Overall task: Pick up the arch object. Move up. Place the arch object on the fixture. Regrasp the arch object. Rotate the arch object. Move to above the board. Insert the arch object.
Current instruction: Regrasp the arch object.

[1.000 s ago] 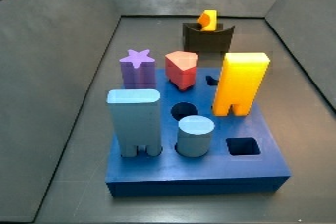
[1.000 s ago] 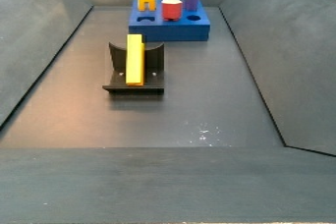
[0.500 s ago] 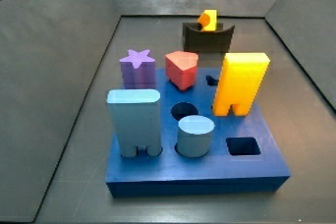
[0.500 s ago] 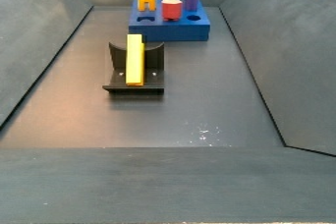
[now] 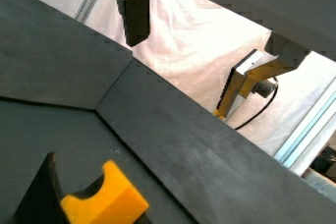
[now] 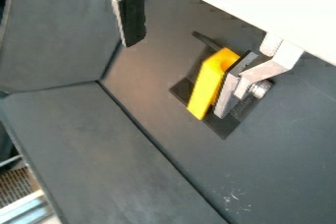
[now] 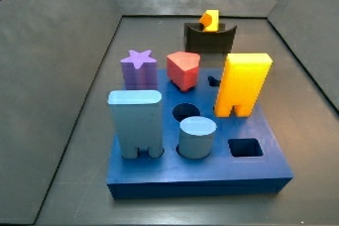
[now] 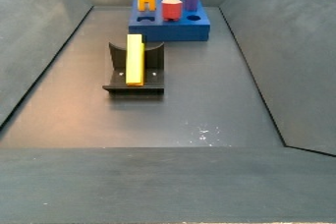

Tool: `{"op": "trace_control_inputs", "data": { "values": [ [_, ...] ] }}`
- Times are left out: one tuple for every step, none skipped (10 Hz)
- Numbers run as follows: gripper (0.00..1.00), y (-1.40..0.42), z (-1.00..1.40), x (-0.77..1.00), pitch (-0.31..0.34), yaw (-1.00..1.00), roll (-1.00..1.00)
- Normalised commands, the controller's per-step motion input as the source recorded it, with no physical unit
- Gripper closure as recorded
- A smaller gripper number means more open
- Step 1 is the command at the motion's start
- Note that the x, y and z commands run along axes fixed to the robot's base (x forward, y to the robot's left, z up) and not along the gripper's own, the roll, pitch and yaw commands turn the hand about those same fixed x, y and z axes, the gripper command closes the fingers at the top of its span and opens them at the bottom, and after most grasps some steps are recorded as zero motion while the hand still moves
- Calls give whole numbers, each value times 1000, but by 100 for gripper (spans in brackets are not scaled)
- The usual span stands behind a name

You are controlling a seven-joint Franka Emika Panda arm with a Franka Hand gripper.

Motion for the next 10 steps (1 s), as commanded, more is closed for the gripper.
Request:
{"op": "trace_control_inputs", "data": {
  "values": [
    [0,73,-1000,41,2,84,56],
    [0,67,-1000,49,-30,87,51],
    [0,64,-1000,58,-49,80,55],
    [0,60,-1000,66,-61,67,65],
    [0,54,-1000,79,-70,46,72],
    [0,50,-1000,89,-66,32,72],
    [0,45,-1000,99,-59,21,74],
    [0,39,-1000,112,-56,10,75],
    [0,32,-954,110,-49,2,75],
    [0,22,-810,96,-55,1,75]
  ]
}}
